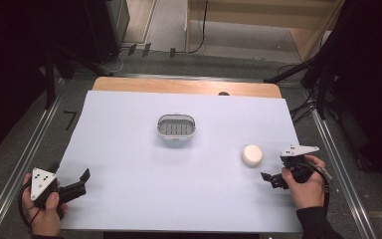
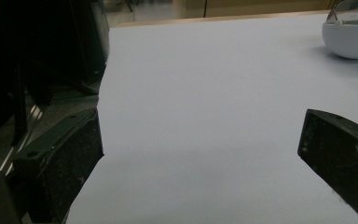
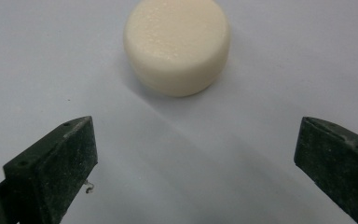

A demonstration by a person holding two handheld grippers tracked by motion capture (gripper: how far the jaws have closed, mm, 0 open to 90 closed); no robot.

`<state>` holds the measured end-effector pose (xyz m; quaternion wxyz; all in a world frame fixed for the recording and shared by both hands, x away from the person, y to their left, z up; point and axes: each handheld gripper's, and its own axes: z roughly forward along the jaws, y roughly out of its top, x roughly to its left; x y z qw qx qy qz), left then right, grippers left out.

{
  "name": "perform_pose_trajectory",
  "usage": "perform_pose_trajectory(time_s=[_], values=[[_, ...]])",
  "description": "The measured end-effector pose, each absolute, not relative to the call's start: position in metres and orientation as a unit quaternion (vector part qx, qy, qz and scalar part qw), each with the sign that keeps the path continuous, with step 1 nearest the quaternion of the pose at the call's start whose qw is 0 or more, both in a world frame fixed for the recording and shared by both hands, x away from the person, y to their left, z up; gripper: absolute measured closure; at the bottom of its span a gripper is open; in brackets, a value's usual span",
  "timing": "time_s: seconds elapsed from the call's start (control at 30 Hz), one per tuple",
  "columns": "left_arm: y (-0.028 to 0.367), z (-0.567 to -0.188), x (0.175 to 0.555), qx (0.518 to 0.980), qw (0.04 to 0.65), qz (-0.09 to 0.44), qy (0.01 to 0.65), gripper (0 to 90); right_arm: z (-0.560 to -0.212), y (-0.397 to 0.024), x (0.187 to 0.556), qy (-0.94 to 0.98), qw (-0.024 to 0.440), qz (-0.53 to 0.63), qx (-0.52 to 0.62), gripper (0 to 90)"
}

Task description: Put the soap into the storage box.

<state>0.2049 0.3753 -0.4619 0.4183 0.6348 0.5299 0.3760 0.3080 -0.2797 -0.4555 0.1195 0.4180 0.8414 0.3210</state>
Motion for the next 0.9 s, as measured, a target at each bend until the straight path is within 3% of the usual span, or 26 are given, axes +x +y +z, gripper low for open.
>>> perform_pose_trajectory(time_s=[0.9], values=[[0.376,-0.462,0.205,0.634,0.420,0.375,0.530,0.2,-0.460,-0.253,0.332,0.835,0.106,0.324,0.431,4.9]])
